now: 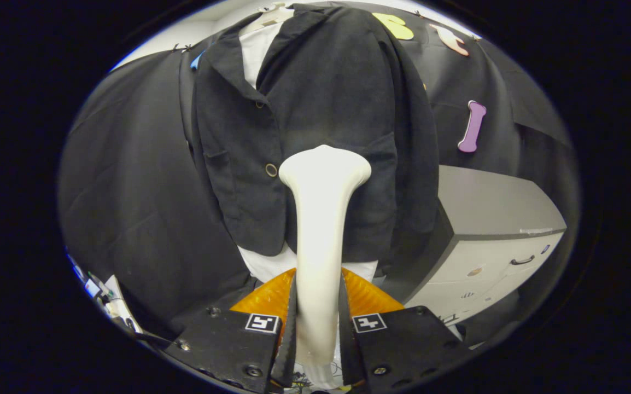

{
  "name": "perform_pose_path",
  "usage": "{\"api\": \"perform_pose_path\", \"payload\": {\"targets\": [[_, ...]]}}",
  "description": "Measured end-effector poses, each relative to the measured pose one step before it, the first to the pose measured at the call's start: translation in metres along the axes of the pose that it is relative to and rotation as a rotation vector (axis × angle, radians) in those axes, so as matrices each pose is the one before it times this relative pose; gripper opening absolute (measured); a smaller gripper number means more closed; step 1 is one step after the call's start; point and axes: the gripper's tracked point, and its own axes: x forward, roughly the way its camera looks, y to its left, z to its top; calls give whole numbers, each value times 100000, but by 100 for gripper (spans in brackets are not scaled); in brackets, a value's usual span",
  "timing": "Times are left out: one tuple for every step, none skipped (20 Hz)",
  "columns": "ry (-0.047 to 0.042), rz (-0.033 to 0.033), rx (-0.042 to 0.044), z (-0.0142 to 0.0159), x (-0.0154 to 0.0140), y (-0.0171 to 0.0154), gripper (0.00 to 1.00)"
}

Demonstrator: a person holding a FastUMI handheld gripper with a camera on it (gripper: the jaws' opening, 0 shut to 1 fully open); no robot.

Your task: Iron the clothes twice with a garment steamer, once on the left side and once on the right side.

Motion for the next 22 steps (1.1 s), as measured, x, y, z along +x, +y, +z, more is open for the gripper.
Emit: {"api": "perform_pose_path", "payload": {"targets": [[1241,-282,215,-747,410,-152,36],[946,-239,158,-437,313,-89,36],[1087,-213,142,-484,282,-288,36],[1152,-104,110,-561,396,-201,36],[1096,-216,143,-766,-20,-262,36],[952,-243,166,-430,123,-159,36],[1009,-332,215,-496,407,-269,36],[901,-374,142,-294,244,-329,36],[863,-216,127,-351,-1,62,36],[813,-41,244,-233,79,-70,36],[710,-71,391,-373,96,-164,36],[448,-50,247,-171,51,-131,36],[160,25,149,-83,-66,-101,36],[-270,94,127,90,-167,-64,36],[-254,234,189,177,-325,70,36],[-448,405,323,325,-376,70,36],[-1004,513,-41,436,-497,188,36],[-1223,448,-314,506,-427,224,35],[-1630,543,-460,672,-691,526,36],[-1236,383,-406,695,-582,436,36],[-1525,548,-550,633,-613,449,36],[-1787,832,-543,956,-623,617,35]]}}
